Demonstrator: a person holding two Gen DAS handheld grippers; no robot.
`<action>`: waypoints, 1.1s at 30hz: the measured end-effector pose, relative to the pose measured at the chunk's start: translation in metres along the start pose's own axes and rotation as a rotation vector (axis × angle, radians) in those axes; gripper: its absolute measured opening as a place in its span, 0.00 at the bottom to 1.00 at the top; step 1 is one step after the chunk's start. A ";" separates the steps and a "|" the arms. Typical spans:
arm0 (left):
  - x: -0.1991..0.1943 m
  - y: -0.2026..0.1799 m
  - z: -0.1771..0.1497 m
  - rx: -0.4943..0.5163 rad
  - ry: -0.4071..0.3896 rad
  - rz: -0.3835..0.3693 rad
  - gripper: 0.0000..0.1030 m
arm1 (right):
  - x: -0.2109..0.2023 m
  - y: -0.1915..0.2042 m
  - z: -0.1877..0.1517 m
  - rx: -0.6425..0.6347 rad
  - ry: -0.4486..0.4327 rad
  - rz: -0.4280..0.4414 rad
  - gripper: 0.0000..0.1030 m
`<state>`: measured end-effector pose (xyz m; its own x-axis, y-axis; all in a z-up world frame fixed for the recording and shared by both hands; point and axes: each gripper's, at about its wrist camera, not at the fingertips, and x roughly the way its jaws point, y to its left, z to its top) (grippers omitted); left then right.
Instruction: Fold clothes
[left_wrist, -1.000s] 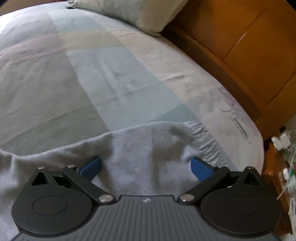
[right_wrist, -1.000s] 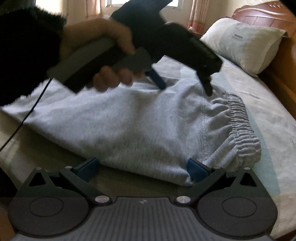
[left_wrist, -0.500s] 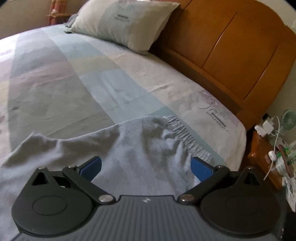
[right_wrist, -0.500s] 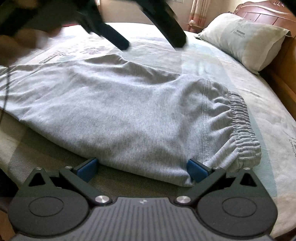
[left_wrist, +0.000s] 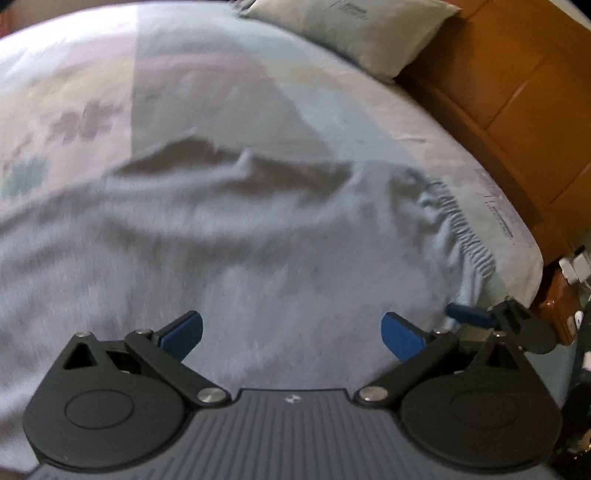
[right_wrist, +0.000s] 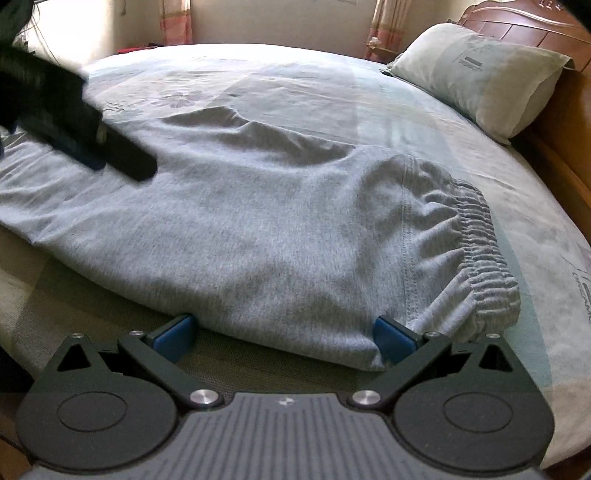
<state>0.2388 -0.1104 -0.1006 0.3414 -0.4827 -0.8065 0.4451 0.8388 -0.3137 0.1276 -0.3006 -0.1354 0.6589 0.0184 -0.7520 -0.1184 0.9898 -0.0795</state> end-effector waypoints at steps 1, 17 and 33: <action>0.005 0.003 -0.003 -0.014 0.005 -0.003 0.99 | 0.000 0.000 0.000 0.001 -0.001 -0.001 1.00; -0.019 0.005 -0.022 -0.022 -0.158 0.142 0.99 | -0.024 -0.016 0.009 0.092 -0.158 0.102 1.00; -0.031 0.050 -0.058 -0.207 -0.153 0.109 0.99 | -0.013 -0.005 0.024 0.221 -0.104 0.134 1.00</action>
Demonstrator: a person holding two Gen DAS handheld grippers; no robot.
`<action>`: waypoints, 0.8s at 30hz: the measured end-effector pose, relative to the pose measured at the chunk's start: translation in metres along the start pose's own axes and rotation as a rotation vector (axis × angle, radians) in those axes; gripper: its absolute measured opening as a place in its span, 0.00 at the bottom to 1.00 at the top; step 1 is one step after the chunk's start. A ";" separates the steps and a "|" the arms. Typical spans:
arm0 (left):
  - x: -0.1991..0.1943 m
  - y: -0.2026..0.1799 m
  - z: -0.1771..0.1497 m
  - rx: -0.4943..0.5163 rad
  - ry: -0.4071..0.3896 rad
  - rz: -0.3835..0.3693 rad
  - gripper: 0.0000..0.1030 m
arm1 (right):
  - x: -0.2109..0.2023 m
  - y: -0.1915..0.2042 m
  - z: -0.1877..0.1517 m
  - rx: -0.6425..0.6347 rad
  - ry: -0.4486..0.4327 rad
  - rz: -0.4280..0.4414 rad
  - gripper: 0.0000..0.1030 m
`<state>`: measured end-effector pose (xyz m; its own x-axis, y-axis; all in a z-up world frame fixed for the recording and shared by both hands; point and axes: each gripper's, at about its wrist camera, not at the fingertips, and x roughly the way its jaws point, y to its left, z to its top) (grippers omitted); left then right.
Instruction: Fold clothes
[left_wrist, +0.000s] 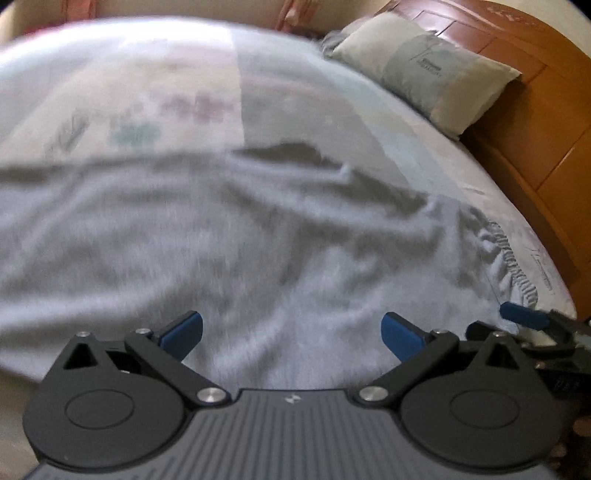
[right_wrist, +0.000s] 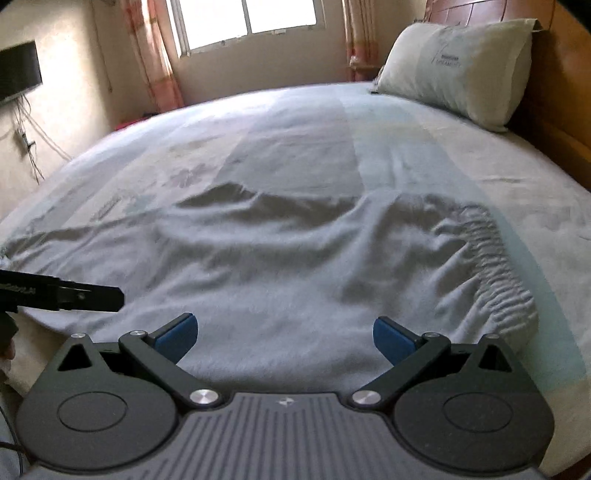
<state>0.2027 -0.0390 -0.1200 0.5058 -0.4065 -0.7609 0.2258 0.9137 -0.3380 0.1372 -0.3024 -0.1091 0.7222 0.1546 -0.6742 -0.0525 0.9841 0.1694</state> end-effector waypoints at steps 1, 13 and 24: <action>0.001 0.004 -0.001 -0.019 0.000 -0.013 0.99 | 0.003 0.001 -0.001 0.007 0.022 -0.003 1.00; -0.064 0.032 0.055 0.066 -0.079 -0.047 0.99 | -0.020 0.020 -0.004 0.066 0.030 -0.021 1.00; -0.155 0.161 0.128 0.228 -0.084 0.194 0.99 | -0.022 0.067 0.009 -0.011 0.032 0.018 1.00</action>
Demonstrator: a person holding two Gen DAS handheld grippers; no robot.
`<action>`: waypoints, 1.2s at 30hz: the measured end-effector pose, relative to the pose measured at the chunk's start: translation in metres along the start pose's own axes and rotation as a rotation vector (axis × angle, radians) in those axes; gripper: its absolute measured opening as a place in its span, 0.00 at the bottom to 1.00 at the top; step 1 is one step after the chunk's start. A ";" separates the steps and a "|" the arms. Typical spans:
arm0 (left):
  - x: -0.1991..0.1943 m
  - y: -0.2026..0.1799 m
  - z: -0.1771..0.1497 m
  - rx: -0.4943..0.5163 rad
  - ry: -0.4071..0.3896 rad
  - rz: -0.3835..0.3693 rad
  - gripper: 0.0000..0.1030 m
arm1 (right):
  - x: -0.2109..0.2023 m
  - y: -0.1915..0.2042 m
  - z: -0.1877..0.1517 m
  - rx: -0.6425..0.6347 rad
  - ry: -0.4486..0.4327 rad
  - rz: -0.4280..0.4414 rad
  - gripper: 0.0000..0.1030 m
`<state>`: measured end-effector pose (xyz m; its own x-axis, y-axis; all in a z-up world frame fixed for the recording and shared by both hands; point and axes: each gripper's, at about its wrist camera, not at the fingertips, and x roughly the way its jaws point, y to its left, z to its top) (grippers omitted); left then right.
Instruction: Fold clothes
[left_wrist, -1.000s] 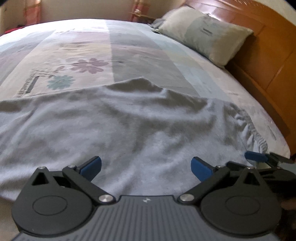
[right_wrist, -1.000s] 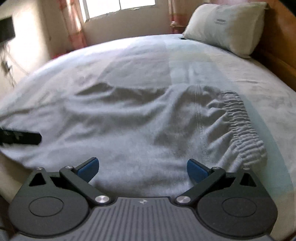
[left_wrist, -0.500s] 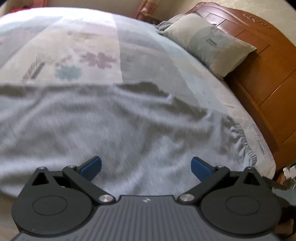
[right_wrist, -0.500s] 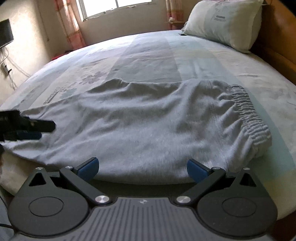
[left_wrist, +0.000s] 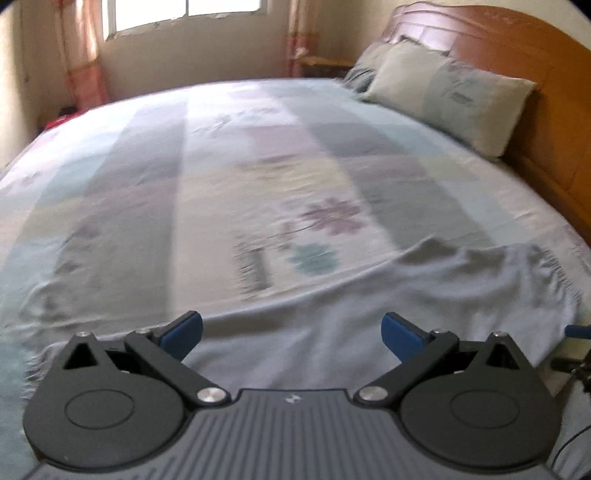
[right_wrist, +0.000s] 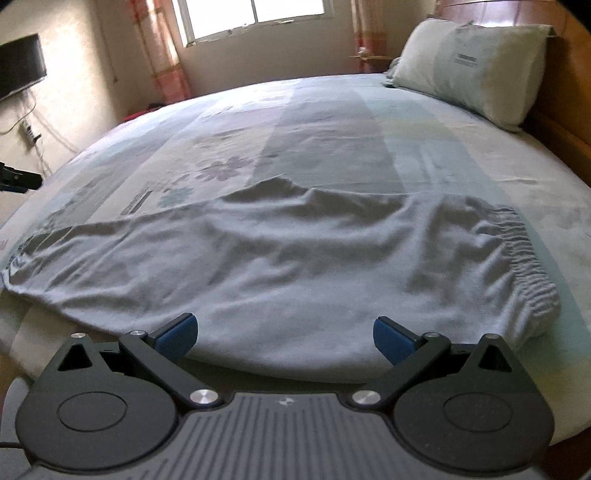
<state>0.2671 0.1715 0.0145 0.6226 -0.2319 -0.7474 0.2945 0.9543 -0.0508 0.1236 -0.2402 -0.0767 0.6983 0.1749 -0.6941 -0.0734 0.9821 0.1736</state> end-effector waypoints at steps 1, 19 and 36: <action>0.004 0.020 -0.004 -0.035 0.017 -0.001 0.99 | 0.004 0.004 -0.001 -0.005 0.011 0.002 1.00; 0.103 0.179 -0.069 -0.504 -0.021 0.012 0.99 | 0.043 0.068 0.011 -0.149 0.118 -0.038 1.00; 0.052 0.038 -0.157 0.065 -0.042 0.037 0.99 | 0.051 0.105 0.007 -0.256 0.121 -0.006 1.00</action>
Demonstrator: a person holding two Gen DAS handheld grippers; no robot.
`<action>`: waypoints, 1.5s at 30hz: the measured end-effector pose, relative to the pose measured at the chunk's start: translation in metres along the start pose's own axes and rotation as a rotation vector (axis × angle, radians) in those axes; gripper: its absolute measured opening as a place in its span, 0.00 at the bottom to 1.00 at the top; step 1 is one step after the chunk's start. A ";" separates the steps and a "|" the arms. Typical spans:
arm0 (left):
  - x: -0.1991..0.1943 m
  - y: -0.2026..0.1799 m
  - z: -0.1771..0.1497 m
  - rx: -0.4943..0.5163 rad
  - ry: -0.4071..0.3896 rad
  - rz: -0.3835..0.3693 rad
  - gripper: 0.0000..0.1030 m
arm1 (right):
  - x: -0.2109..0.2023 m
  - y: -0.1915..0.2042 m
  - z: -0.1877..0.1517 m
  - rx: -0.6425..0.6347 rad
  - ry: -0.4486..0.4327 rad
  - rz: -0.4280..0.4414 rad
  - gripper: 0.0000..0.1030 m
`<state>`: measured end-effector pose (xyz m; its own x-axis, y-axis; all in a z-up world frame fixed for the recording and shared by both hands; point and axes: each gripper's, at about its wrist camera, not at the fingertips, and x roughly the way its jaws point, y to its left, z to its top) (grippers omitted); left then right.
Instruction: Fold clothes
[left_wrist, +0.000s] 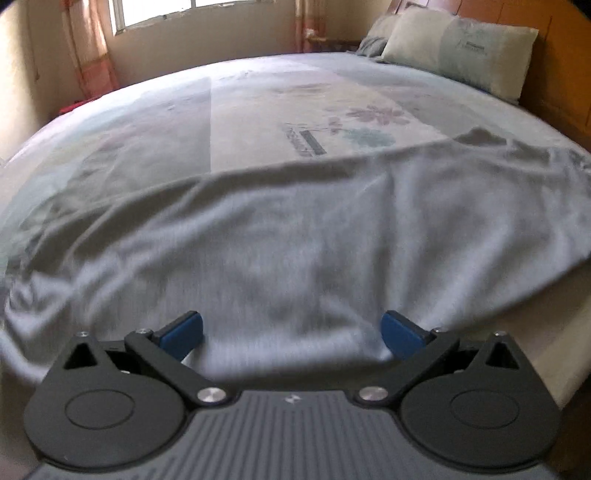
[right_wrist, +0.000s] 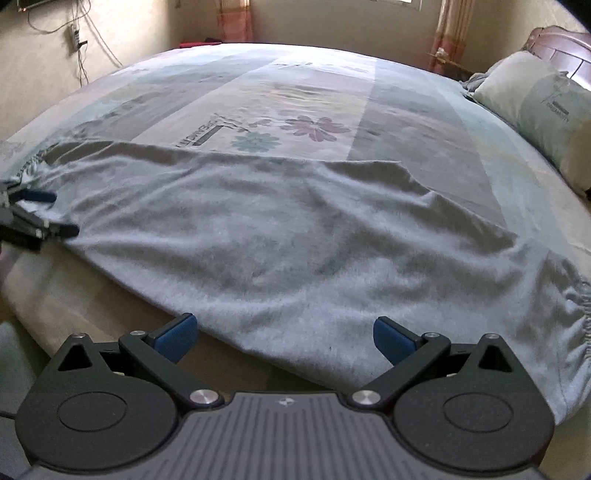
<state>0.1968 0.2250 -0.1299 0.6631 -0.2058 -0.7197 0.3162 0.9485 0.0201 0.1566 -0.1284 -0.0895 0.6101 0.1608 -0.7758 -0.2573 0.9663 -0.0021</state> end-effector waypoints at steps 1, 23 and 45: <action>-0.004 0.003 -0.001 -0.017 0.006 -0.011 0.99 | 0.000 0.000 -0.001 0.001 0.001 0.000 1.00; 0.000 0.034 0.009 -0.164 0.021 -0.004 0.99 | 0.047 0.026 0.039 -0.026 -0.065 0.071 1.00; 0.031 0.083 0.048 -0.258 -0.010 -0.028 0.99 | 0.074 0.028 0.016 0.022 -0.022 0.036 1.00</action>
<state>0.2767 0.2853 -0.1172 0.6638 -0.2342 -0.7103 0.1521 0.9721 -0.1784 0.2062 -0.0866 -0.1368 0.6171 0.1994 -0.7612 -0.2626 0.9641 0.0397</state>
